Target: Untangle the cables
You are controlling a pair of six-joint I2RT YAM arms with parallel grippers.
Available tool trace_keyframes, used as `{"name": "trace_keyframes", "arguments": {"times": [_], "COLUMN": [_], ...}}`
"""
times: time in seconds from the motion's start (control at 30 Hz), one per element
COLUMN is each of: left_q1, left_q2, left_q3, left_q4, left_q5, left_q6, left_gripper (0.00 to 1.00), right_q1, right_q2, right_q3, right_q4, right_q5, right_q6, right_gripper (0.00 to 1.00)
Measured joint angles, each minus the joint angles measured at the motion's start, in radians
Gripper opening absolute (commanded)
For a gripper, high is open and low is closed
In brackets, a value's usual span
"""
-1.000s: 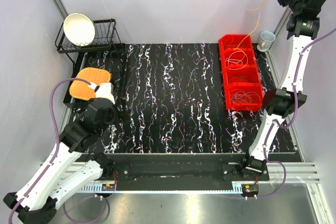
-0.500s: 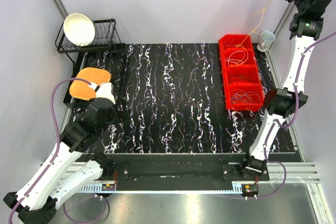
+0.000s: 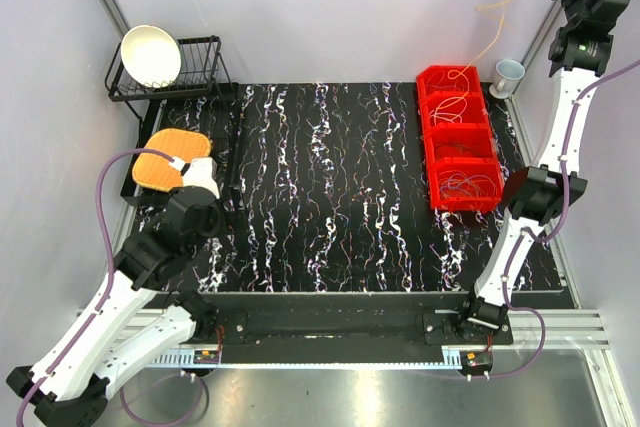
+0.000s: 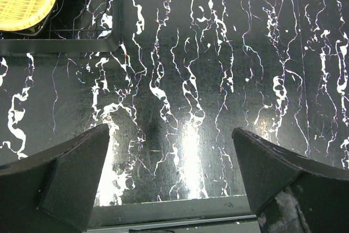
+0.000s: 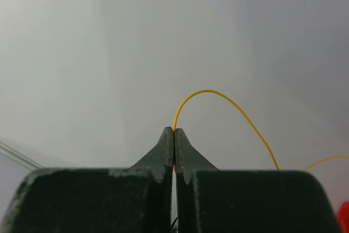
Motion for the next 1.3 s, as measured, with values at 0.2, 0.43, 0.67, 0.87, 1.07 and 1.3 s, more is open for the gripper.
{"name": "trace_keyframes", "arguments": {"times": [0.2,0.43,0.67,0.87,1.07,1.3], "left_q1": [0.000,0.027,0.046,0.046,0.046,0.046], "left_q2": [0.000,-0.017,-0.033,-0.033,-0.035,-0.049], "left_q3": [0.000,0.000,-0.002,-0.002,-0.002,-0.002], "left_q4": [0.000,0.001,0.008,0.008,0.008,0.009], "left_q5": [0.000,0.006,0.020,0.029,0.030,0.031], "left_q6": [0.000,0.001,0.009,0.011,0.011,0.011], "left_gripper": [0.99,0.99,0.99,0.99,0.99,0.99], "right_q1": [0.000,0.000,-0.001,-0.002,-0.002,-0.002], "right_q2": [-0.006,-0.098,-0.311,-0.408,-0.450,-0.478], "right_q3": [-0.131,-0.502,-0.883,-0.913,-0.900,-0.947], "right_q4": [0.020,0.078,0.146,0.195,0.199,0.208], "right_q5": [-0.015,-0.039,-0.043,-0.062,-0.080,-0.096], "right_q6": [-0.032,-0.048,-0.050,-0.050,-0.048,-0.034], "right_gripper": [0.00,0.00,0.00,0.00,0.00,0.00]}}
